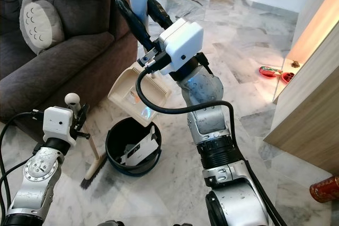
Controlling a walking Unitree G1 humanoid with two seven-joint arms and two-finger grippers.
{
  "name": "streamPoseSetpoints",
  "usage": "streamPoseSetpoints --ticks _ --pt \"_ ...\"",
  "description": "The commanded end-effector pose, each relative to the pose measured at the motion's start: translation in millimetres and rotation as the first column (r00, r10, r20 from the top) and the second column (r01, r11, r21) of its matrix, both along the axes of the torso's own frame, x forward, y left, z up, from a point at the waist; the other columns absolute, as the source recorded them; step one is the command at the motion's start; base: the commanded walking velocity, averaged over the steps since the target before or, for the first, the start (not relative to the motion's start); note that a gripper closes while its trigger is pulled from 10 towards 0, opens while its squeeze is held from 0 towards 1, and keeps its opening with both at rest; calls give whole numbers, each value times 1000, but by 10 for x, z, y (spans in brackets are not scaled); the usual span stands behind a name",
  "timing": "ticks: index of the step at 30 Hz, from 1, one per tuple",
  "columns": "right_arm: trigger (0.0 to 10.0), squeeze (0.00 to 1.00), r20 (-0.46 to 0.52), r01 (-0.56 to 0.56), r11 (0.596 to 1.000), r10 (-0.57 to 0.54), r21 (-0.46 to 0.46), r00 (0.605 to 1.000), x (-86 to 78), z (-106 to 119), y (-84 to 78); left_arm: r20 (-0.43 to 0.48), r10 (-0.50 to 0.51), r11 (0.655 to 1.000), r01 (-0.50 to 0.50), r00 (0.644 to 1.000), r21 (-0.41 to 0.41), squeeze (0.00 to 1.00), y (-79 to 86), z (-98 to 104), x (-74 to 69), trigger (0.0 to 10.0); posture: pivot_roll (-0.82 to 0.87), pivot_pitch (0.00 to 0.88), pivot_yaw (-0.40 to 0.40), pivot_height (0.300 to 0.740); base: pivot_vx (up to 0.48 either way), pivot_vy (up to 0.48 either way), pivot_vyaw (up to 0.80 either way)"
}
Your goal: Sweep floor
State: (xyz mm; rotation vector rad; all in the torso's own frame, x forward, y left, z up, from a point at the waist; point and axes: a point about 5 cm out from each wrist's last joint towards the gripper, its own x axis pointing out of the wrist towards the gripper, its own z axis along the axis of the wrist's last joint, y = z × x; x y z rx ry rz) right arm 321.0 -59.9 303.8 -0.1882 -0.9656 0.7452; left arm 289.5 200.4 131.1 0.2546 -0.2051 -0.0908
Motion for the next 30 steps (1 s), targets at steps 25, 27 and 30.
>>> streamPoseSetpoints --ticks 25,27,30 --pt "10000 0 -166 396 910 -375 123 912 364 -4 -481 61 -26 1000 25 998 16 0 -32 109 -11 10000 205 141 -32 740 0 0 0" --pt "10000 0 -177 416 901 -392 127 903 384 -23 -530 61 -26 1000 25 998 15 0 -32 109 -11 10000 205 141 -32 740 0 0 0" --pt "10000 0 -229 510 849 -474 137 850 450 -103 -708 62 -28 1000 27 998 14 0 -40 108 -12 10000 200 139 -33 740 0 0 0"
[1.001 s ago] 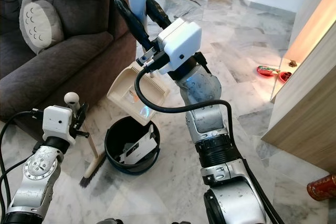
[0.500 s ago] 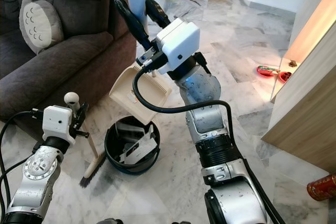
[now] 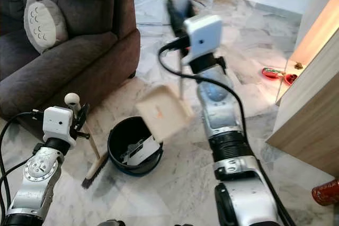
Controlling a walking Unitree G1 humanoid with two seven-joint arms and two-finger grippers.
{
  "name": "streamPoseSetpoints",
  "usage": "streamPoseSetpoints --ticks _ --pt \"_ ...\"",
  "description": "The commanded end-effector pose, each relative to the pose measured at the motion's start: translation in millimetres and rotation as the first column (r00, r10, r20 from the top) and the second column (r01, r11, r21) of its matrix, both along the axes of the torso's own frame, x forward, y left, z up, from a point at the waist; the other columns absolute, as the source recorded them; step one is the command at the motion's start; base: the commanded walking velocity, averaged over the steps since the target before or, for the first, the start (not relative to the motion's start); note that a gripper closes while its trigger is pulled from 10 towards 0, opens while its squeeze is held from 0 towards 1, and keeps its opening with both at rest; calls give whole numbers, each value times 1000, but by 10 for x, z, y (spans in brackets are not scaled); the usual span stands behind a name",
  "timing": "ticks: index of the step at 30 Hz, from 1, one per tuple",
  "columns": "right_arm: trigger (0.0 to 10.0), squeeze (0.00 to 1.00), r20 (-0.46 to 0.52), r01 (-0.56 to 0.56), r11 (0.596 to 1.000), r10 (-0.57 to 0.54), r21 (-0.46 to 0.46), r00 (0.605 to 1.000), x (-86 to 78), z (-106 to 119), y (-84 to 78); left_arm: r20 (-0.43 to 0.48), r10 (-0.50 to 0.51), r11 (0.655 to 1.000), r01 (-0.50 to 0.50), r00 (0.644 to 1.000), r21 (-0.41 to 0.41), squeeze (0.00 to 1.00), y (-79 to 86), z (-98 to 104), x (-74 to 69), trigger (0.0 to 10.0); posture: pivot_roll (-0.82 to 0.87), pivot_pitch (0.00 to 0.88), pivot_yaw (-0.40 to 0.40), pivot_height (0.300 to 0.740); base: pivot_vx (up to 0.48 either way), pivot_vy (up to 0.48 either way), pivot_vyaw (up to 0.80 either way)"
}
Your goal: Sweep floor
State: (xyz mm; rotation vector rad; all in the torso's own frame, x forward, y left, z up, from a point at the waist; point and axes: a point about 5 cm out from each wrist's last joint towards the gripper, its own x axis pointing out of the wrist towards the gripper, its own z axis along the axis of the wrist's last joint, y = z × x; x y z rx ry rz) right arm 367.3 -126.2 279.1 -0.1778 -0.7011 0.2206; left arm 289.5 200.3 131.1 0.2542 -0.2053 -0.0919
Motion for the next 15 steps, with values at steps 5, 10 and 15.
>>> streamPoseSetpoints --ticks 5,10,15 --pt "10000 0 42 164 984 -167 71 985 27 100 -290 64 -28 1000 27 998 13 0 -40 113 -13 10000 201 139 -32 740 0 0 0" --pt "10000 0 29 256 962 -260 92 965 43 58 -437 63 -29 999 28 998 15 0 -37 111 -17 10000 199 137 -30 740 0 0 0" --pt "10000 0 -12 340 935 -341 97 940 59 -54 -597 61 -35 999 34 998 14 0 -51 106 -14 10000 199 135 -29 740 0 0 0"
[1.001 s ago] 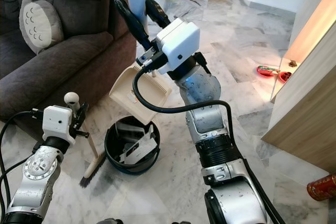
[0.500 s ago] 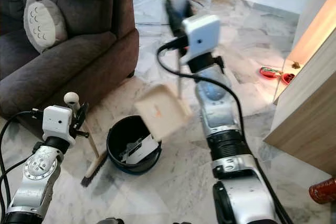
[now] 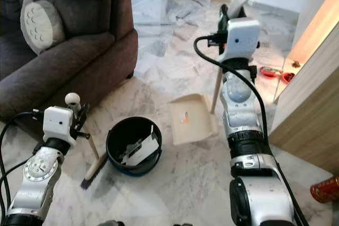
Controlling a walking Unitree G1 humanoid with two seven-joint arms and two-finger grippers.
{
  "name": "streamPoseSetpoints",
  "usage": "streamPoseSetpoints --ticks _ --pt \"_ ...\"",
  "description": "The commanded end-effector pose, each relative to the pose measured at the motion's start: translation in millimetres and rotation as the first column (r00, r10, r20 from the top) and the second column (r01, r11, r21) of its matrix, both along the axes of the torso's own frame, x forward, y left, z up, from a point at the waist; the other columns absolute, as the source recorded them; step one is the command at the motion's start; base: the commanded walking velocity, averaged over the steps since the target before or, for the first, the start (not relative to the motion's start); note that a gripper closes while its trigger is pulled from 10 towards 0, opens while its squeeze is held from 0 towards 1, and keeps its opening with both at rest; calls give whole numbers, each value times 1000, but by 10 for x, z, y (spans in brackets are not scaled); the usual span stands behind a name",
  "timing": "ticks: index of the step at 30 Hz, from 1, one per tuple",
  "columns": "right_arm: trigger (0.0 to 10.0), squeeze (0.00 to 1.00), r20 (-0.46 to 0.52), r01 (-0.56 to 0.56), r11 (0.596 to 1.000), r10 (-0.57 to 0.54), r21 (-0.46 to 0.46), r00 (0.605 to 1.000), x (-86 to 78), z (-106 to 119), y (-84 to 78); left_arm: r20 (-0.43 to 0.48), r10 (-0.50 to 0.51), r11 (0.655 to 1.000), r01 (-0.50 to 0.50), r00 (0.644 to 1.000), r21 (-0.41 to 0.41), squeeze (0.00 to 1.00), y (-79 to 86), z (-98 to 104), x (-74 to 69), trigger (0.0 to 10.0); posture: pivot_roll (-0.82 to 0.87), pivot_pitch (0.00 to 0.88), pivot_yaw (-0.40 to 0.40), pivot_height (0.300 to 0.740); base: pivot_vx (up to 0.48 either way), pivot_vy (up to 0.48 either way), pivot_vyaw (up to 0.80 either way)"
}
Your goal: Sweep floor
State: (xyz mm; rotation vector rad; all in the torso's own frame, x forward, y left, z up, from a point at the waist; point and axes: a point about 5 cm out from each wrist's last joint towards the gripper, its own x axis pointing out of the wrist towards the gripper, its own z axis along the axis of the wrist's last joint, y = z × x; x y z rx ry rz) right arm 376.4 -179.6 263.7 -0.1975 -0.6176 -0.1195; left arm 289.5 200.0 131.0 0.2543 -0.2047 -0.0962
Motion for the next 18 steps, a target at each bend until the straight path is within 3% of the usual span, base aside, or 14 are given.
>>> streamPoseSetpoints --ticks 1,5,13,18 --pt "10000 0 46 27 1000 -27 -2 999 -26 75 -74 61 -31 999 30 998 13 0 -49 104 -13 10000 194 133 -28 740 0 0 0" --pt "10000 0 -70 69 997 -71 -35 995 -14 -291 -146 57 -35 999 34 998 3 0 -71 81 -16 10000 192 125 -31 740 0 0 0" --pt "10000 0 -167 167 984 -175 -60 970 -78 -634 -363 50 -41 999 41 998 -6 0 -85 54 -34 10000 182 113 -33 740 0 0 0" --pt "10000 0 -227 159 987 -162 -29 960 -98 -803 -389 41 -50 998 51 998 -21 0 -108 37 -32 10000 185 112 -34 740 0 0 0"
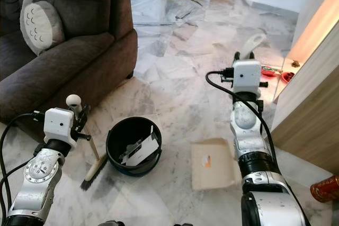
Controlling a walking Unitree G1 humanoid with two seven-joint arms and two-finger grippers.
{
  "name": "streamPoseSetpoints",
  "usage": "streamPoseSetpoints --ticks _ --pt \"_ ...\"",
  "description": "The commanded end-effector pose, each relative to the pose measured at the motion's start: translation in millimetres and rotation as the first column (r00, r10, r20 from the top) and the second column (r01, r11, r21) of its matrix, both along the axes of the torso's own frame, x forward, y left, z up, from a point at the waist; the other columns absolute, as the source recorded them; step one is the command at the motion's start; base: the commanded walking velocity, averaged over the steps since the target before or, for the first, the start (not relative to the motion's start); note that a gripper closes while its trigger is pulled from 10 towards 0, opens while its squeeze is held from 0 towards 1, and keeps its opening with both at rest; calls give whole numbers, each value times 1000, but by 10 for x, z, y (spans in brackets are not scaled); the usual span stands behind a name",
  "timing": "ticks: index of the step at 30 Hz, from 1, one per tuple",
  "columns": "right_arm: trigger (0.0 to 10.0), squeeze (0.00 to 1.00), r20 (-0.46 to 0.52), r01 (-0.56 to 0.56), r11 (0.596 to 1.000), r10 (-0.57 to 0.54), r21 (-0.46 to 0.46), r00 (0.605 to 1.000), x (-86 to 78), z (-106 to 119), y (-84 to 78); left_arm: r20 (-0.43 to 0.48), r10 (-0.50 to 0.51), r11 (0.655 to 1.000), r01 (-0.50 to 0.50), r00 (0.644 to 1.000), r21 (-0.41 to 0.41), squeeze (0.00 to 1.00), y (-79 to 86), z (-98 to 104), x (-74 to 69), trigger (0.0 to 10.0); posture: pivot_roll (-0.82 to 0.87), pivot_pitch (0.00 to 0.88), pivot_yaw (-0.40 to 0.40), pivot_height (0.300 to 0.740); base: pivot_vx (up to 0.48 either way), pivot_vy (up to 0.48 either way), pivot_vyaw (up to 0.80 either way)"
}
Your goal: Sweep floor
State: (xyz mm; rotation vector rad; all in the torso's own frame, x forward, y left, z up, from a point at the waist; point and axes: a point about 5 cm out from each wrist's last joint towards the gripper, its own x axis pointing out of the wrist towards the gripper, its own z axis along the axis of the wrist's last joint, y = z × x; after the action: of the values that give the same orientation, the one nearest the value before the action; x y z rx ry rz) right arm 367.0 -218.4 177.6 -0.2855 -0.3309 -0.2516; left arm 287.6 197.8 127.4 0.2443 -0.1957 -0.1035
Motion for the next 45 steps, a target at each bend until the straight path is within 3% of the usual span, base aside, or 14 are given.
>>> streamPoseSetpoints --ticks 1,3,8,13,18,31,45 --pt "10000 0 28 -41 998 40 48 999 -7 11 24 50 -38 999 39 998 -31 0 -85 66 -15 10000 179 114 -34 740 0 0 0" --pt "10000 0 -23 -132 979 138 154 990 -4 -132 123 38 -17 997 20 999 -70 0 -85 35 -21 10000 177 120 -34 740 0 0 0" --pt "10000 0 -14 -132 979 135 153 991 -29 -167 150 39 -14 997 17 999 -76 0 -94 23 -29 10000 172 129 -36 740 0 0 0" --pt "10000 0 -35 -194 952 208 237 978 -42 -267 239 35 7 995 -3 999 -103 0 -141 4 -26 10000 167 141 -37 740 0 0 0" --pt "10000 0 -35 -221 942 237 253 971 -44 -286 313 35 16 994 -12 999 -108 0 -153 -5 -34 10000 165 153 -38 740 0 0 0" --pt "10000 0 -20 -229 940 241 252 970 -26 -232 289 46 29 994 -24 999 -110 0 -153 9 -46 10000 157 161 -39 740 0 0 0" --pt "10000 0 -6 -244 936 254 252 967 -10 -199 328 48 28 994 -23 998 -105 0 -132 3 -20 10000 145 108 -32 740 0 0 0"
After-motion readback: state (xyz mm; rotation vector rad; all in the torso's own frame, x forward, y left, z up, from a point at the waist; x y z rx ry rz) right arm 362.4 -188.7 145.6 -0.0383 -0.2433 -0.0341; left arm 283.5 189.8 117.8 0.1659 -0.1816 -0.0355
